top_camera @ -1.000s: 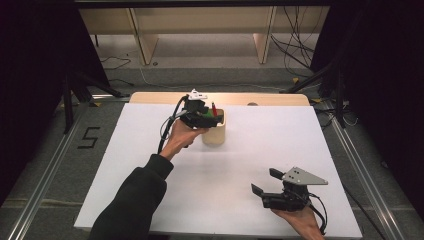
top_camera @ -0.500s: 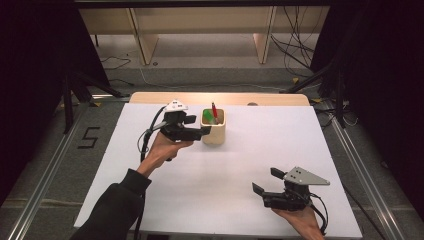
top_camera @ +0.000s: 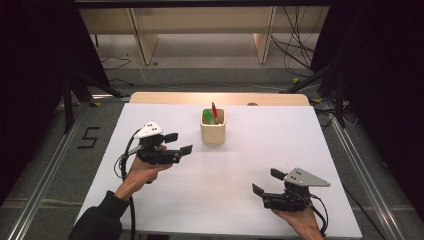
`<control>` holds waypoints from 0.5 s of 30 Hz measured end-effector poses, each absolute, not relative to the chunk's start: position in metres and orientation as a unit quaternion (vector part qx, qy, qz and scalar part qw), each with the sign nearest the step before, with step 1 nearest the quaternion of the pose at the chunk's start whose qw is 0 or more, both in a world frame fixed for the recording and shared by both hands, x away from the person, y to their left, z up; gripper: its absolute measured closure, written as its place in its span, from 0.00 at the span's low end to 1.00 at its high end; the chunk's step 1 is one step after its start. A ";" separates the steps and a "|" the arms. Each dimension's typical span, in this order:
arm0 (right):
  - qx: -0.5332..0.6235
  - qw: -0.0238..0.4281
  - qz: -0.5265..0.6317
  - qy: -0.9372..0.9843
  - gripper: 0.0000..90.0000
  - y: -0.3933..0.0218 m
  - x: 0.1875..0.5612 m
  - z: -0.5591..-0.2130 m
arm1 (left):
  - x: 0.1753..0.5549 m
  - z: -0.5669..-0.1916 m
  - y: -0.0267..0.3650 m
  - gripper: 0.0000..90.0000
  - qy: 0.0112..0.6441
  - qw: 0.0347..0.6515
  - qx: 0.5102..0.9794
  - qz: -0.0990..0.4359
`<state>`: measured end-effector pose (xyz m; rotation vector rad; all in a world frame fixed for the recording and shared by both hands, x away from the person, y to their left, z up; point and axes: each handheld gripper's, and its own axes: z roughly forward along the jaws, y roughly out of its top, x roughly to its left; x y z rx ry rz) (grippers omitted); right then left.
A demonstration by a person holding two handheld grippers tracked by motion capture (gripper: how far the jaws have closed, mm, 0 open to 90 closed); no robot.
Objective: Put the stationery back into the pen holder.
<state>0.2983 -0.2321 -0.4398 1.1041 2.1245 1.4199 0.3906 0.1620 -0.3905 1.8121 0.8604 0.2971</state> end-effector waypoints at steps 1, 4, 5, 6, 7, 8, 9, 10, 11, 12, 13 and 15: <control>0.391 0.177 0.502 0.751 0.19 -0.232 0.298 -0.440 | 0.387 -0.393 0.163 0.27 0.360 0.527 0.759 0.126; 0.392 0.176 0.503 0.750 0.19 -0.232 0.297 -0.440 | 0.379 -0.399 0.168 0.27 0.358 0.531 0.758 0.128; 0.392 0.176 0.503 0.750 0.19 -0.232 0.296 -0.440 | 0.376 -0.401 0.170 0.27 0.358 0.533 0.756 0.127; 0.390 0.176 0.504 0.750 0.19 -0.232 0.296 -0.440 | 0.374 -0.402 0.171 0.27 0.358 0.535 0.754 0.130; 0.390 0.176 0.504 0.750 0.19 -0.232 0.296 -0.440 | 0.371 -0.404 0.172 0.27 0.356 0.537 0.754 0.132; 0.391 0.176 0.504 0.750 0.19 -0.232 0.295 -0.440 | 0.369 -0.406 0.173 0.27 0.355 0.538 0.753 0.132; 0.392 0.174 0.505 0.749 0.19 -0.232 0.295 -0.440 | 0.367 -0.408 0.174 0.27 0.354 0.538 0.753 0.134; 0.390 0.175 0.504 0.751 0.19 -0.232 0.295 -0.440 | 0.365 -0.410 0.175 0.27 0.354 0.539 0.753 0.133; 0.391 0.176 0.505 0.749 0.19 -0.232 0.294 -0.440 | 0.363 -0.412 0.177 0.27 0.354 0.540 0.752 0.132; 0.390 0.176 0.505 0.750 0.19 -0.232 0.294 -0.441 | 0.361 -0.414 0.178 0.27 0.356 0.540 0.751 0.132; 0.390 0.175 0.505 0.750 0.19 -0.232 0.294 -0.441 | 0.360 -0.415 0.180 0.27 0.356 0.539 0.752 0.134; 0.388 0.176 0.505 0.751 0.19 -0.232 0.293 -0.441 | 0.357 -0.417 0.182 0.27 0.358 0.539 0.751 0.134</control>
